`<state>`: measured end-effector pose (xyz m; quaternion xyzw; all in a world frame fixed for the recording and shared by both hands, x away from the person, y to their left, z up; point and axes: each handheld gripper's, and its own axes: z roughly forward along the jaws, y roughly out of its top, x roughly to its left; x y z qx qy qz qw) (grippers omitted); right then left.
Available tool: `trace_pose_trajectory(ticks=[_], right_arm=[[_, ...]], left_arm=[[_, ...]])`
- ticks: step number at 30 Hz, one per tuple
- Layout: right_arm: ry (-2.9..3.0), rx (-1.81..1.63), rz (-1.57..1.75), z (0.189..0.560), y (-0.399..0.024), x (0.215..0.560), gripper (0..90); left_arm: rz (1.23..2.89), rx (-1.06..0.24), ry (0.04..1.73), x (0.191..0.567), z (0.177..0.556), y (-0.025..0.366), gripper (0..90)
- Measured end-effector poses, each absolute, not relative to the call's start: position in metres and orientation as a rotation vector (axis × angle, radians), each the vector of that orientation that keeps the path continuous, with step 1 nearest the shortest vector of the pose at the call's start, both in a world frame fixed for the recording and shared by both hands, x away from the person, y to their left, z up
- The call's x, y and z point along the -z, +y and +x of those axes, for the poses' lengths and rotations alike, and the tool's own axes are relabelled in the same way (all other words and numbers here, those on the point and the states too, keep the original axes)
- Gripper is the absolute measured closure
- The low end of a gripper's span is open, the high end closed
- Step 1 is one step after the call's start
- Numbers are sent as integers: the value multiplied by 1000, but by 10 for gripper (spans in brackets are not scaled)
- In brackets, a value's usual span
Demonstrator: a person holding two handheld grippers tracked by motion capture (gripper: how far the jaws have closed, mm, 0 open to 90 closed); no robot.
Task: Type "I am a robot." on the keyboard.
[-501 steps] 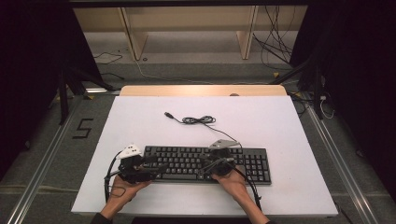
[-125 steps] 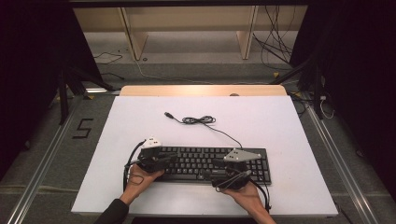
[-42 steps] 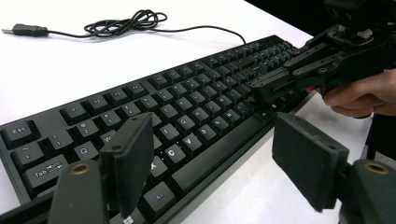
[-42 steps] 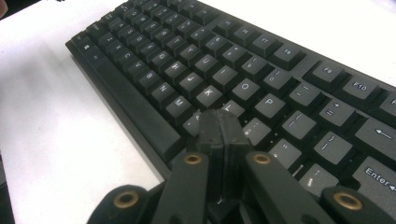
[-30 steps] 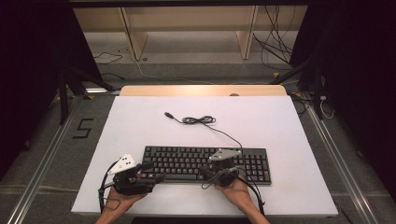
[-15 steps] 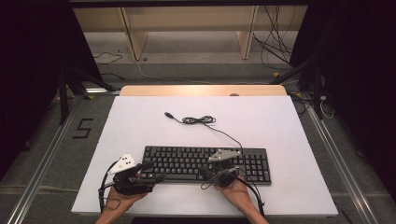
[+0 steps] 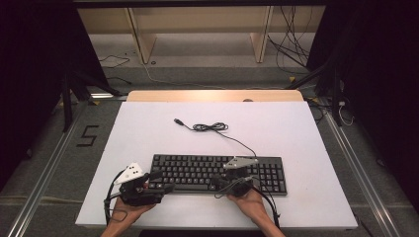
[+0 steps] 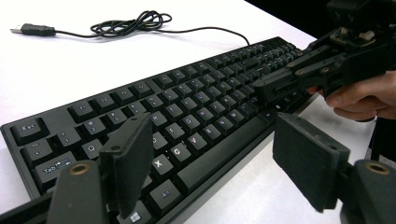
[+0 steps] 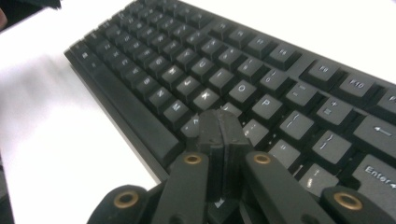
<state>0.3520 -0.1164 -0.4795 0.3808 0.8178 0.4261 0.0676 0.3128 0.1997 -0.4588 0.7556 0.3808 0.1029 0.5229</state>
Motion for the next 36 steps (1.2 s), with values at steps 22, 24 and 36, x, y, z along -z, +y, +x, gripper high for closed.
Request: trace_pose_trajectory(ticks=[22,24,36], right_arm=[[2395,-1389,1129,348,-144,461,712],[2392,-1398,1128,347,-148,460,690],[2359,-1455,1124,339,-164,451,515]], left_arm=[[1805,-247,916,459,314,201,284],[1805,-248,916,459,314,201,284],[1807,-243,918,459,314,202,280]])
